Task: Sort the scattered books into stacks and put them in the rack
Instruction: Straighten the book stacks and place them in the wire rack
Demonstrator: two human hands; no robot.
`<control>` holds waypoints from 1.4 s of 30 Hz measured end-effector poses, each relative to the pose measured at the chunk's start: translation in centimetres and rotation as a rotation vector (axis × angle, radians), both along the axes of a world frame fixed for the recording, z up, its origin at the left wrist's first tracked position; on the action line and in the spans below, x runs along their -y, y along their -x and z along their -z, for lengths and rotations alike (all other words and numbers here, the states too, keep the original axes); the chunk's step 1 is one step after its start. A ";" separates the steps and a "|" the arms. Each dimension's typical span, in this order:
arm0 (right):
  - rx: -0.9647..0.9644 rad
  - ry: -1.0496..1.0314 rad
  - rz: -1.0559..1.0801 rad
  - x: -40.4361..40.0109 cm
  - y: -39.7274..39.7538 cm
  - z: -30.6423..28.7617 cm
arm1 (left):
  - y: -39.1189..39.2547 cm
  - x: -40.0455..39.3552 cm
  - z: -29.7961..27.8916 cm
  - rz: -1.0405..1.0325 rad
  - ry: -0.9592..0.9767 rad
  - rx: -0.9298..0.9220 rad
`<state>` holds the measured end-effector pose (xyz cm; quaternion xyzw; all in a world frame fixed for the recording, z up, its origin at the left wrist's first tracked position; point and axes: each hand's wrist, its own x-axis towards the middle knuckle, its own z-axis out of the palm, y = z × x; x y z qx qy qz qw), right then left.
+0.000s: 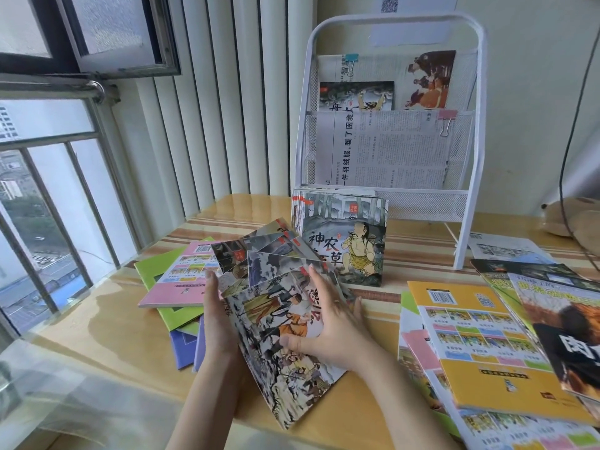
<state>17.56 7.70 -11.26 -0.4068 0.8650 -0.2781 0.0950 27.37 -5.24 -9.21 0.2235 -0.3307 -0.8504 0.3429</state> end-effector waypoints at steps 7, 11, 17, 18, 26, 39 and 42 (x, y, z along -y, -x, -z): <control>-0.010 -0.070 -0.134 -0.7 -0.2 -0.1 | 0.1 1.7 -0.1 0.215 0.209 0.237; -0.005 -0.080 -0.087 -1.1 -0.4 -0.4 | 0.8 2.6 0.3 0.158 0.294 0.517; -0.045 -0.094 0.113 -1.3 0.5 0.7 | 0.7 1.3 1.2 0.057 0.140 0.429; -0.057 -0.114 0.170 -1.2 0.8 0.9 | 0.7 1.1 1.2 0.038 0.134 0.410; -0.194 -0.056 0.109 0.3 -0.1 0.9 | 0.7 0.6 1.2 -0.001 0.356 0.366; 1.084 1.059 0.281 0.1 -1.6 -1.3 | -0.5 0.4 0.6 0.152 0.033 -0.021; 1.245 1.036 0.175 -0.6 -0.9 -2.2 | -0.7 -0.5 0.4 0.219 0.112 -0.026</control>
